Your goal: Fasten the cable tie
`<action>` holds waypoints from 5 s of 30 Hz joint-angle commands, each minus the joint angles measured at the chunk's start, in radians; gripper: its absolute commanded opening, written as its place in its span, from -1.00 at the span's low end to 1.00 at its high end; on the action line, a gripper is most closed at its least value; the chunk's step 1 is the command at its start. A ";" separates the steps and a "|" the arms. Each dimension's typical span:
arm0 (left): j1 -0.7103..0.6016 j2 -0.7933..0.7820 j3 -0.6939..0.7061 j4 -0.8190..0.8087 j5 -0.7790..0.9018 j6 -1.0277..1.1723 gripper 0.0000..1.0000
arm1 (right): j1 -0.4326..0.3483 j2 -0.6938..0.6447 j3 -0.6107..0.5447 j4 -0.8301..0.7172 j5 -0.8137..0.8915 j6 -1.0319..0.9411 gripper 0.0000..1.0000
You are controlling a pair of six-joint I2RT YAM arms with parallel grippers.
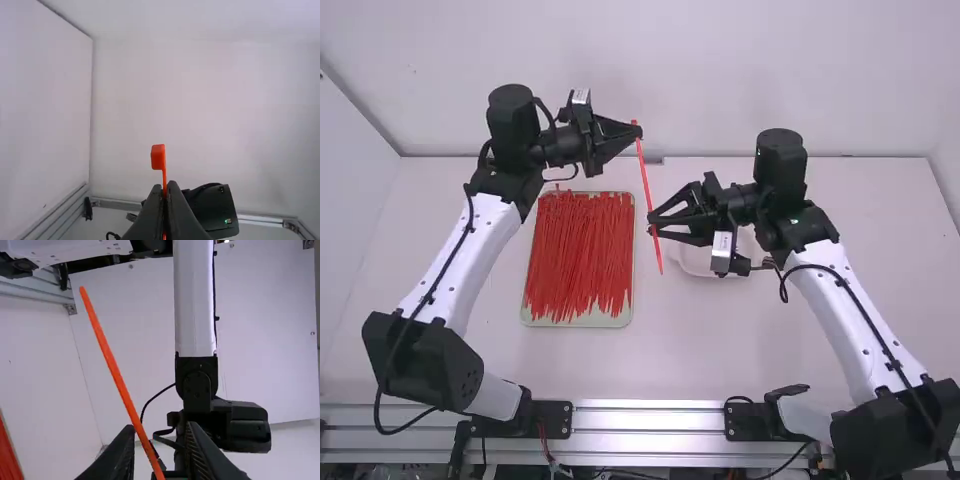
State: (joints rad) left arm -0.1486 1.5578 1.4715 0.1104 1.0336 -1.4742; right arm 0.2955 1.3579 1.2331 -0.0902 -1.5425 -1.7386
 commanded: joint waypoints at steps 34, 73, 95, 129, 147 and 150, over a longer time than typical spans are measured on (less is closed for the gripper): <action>0.027 -0.005 -0.001 0.021 0.003 0.031 -0.95 | 0.012 0.002 0.023 -0.014 -0.018 0.084 -1.00; 0.018 -0.005 -0.006 0.036 0.076 1.353 -0.97 | -0.022 0.040 0.024 0.784 0.315 2.338 -1.00; 0.016 -0.005 -0.006 0.266 0.093 1.627 -0.97 | -0.047 0.155 0.029 0.894 0.175 2.818 -1.00; -0.001 -0.005 -0.006 0.388 0.204 1.724 -0.96 | 0.006 0.155 0.029 0.891 0.246 2.921 -1.00; 0.016 -0.005 -0.006 0.396 0.208 1.756 -0.96 | 0.032 0.155 0.029 0.895 0.272 2.916 -1.00; 0.012 -0.005 -0.007 0.396 0.208 1.756 -0.96 | 0.029 0.155 0.029 0.895 0.271 2.917 -1.00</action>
State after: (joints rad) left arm -0.1265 1.5578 1.4704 0.4995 1.2343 0.2714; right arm 0.3248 1.5219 1.2507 0.7975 -1.2751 1.1770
